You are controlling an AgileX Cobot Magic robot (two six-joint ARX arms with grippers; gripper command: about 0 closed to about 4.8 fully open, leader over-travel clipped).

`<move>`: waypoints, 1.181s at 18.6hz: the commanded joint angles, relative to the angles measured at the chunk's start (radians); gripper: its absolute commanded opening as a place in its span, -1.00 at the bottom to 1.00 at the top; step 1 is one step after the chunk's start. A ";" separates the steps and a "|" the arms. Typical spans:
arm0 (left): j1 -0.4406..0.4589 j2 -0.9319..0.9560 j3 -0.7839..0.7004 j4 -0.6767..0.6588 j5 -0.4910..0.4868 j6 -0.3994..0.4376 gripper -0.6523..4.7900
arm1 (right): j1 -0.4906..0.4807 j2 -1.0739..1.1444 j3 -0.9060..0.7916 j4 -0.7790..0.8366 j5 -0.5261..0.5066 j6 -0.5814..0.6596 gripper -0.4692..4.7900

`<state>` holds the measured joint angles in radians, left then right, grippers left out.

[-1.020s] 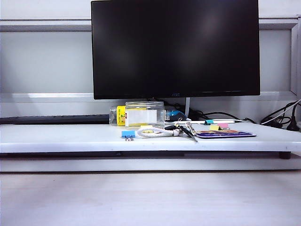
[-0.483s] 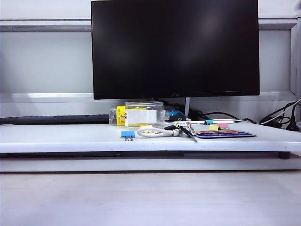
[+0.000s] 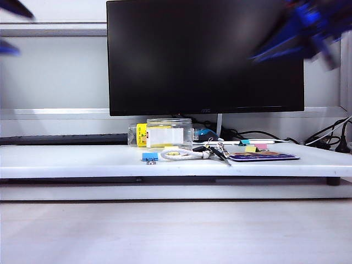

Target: Pick up the clips with the largest number of clips of the same color on the table and place them in a round transparent plastic box.

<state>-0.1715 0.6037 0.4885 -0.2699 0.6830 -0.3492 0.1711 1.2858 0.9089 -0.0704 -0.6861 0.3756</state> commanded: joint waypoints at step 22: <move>-0.405 0.472 0.267 0.212 -0.612 0.219 0.14 | 0.060 0.642 0.367 0.127 -0.047 -0.018 -0.36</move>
<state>-0.5758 1.0733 0.7525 -0.0517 0.0742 -0.1310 0.2298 1.9316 1.2716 0.0509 -0.7338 0.3706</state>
